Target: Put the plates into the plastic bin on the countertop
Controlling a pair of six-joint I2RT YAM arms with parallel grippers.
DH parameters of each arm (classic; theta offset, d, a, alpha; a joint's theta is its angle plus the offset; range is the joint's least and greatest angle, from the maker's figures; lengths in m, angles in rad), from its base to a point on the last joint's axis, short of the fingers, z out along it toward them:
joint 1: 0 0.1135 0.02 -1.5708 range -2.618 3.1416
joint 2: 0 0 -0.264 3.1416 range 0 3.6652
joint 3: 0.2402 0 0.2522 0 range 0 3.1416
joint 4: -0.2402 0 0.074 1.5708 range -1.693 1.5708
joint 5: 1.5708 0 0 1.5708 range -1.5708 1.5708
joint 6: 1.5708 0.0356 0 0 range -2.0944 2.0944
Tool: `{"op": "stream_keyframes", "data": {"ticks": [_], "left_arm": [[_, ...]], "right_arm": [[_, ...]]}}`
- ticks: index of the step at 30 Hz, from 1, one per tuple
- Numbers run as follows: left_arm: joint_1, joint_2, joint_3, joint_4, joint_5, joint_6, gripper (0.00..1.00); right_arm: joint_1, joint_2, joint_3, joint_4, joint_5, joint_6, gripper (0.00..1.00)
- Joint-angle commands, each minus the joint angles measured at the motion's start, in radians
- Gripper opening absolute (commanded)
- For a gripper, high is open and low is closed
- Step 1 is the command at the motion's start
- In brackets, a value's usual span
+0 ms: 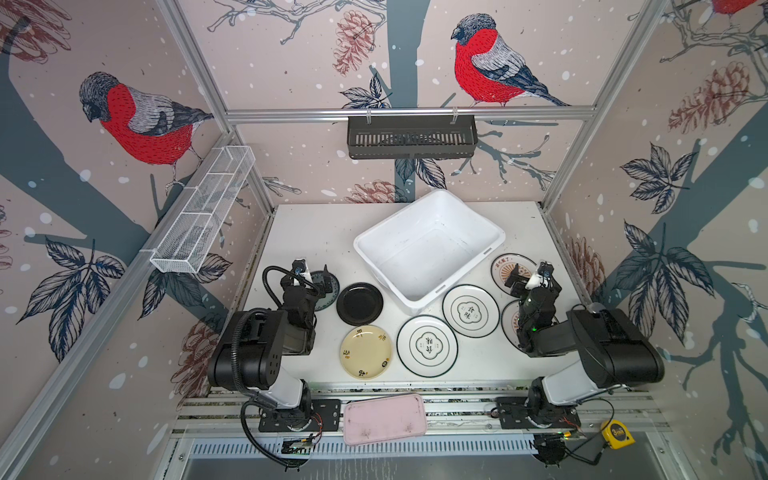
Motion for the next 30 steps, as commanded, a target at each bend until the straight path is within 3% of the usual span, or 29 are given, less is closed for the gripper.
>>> {"op": "stream_keyframes", "data": {"ticks": [1,13,17,30], "left_arm": [[-0.001,-0.002,0.0,0.023,-0.009,0.004,0.99],[-0.001,-0.003,-0.002,0.025,-0.009,0.004,0.99],[0.0,-0.024,-0.002,0.013,-0.022,0.001,0.99],[-0.001,-0.299,0.081,-0.412,0.03,0.075,0.98]], "right_arm": [[0.001,0.002,0.0,0.035,0.008,-0.002,1.0],[0.001,0.002,-0.001,0.039,0.008,-0.002,0.99],[0.021,-0.018,0.002,0.016,0.07,-0.002,0.99],[0.041,-0.021,-0.007,0.044,0.08,-0.029,1.0]]}}
